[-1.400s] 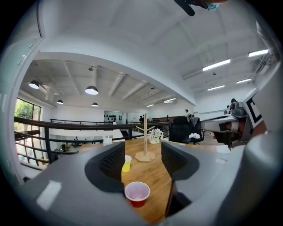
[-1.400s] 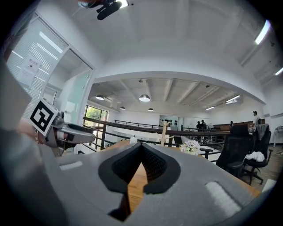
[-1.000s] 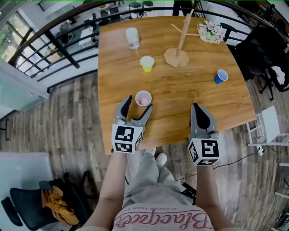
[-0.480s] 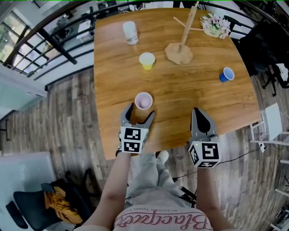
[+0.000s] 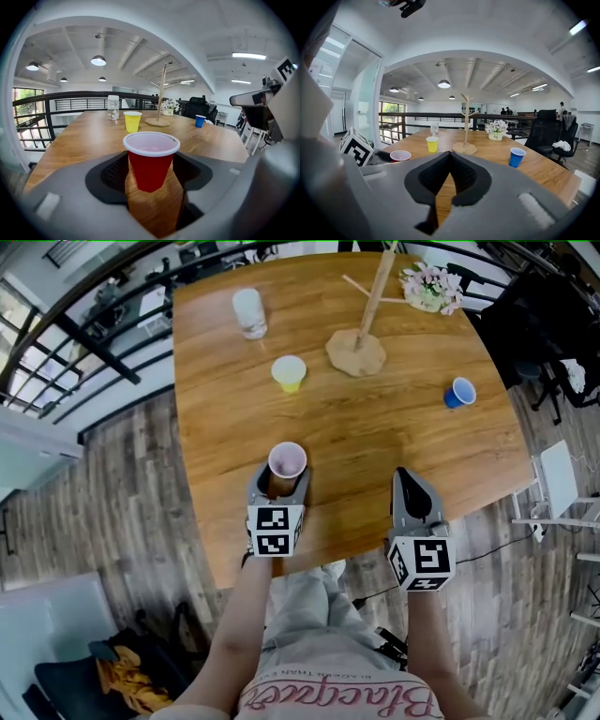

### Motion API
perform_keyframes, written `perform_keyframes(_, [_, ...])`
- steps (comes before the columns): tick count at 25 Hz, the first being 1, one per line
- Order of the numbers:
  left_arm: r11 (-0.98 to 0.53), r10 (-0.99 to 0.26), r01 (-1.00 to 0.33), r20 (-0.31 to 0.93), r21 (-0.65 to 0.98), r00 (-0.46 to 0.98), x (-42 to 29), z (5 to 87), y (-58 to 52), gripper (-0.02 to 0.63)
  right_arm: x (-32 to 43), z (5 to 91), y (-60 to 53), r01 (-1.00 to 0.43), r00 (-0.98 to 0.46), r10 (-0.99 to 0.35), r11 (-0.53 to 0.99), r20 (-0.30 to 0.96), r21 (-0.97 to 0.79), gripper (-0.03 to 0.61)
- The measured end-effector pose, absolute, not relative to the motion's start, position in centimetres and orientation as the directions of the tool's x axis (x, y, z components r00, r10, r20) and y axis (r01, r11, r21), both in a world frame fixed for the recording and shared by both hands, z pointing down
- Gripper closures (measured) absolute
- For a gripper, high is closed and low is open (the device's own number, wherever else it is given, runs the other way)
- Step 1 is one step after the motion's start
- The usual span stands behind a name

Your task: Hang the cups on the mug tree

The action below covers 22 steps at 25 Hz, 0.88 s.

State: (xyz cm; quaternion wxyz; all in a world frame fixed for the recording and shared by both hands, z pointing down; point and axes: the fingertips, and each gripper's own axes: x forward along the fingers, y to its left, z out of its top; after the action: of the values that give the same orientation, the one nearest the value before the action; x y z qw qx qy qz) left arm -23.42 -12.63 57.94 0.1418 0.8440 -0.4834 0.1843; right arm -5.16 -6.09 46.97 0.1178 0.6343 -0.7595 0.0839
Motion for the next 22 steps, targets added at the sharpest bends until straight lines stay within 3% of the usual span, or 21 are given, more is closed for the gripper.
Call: perform_keyframes(22, [-0.491,-0.839,-0.870,0.247,0.044,0.485,-26.3,46.9,-15.0,0.308,-8.3,38.8,-9.5,-0.978,-0.172,-0.975,0.186,0.142,0.096,0.577])
